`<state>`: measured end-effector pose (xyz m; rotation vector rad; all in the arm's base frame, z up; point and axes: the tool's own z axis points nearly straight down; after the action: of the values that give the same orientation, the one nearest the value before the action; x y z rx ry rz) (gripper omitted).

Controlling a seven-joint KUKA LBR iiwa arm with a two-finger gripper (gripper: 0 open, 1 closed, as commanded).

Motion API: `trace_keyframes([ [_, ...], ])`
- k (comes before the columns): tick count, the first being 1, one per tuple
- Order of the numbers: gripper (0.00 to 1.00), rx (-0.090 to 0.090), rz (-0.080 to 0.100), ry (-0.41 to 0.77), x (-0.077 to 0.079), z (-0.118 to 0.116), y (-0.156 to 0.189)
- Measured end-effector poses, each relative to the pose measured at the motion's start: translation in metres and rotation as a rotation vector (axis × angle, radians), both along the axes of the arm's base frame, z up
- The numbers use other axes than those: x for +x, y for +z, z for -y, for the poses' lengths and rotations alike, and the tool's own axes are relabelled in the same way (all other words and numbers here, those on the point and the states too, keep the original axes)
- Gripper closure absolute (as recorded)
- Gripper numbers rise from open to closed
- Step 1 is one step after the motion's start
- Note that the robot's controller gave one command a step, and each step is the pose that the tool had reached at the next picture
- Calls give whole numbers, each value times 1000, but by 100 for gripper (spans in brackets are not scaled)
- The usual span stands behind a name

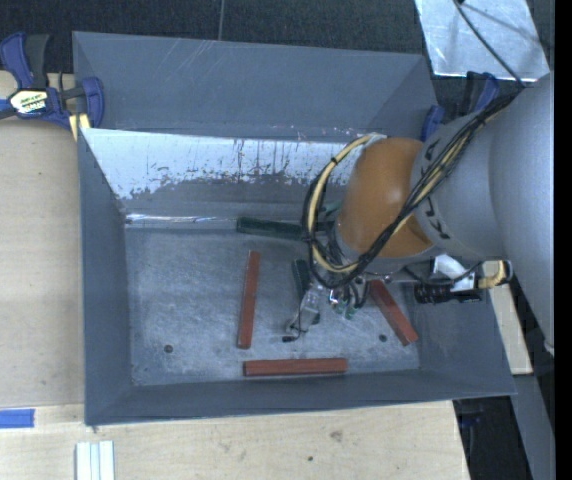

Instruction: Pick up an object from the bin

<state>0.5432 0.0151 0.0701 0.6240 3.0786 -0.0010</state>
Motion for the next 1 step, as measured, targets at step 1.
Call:
trace_keyframes([
  [1,100,0,4,0,1,0,1],
])
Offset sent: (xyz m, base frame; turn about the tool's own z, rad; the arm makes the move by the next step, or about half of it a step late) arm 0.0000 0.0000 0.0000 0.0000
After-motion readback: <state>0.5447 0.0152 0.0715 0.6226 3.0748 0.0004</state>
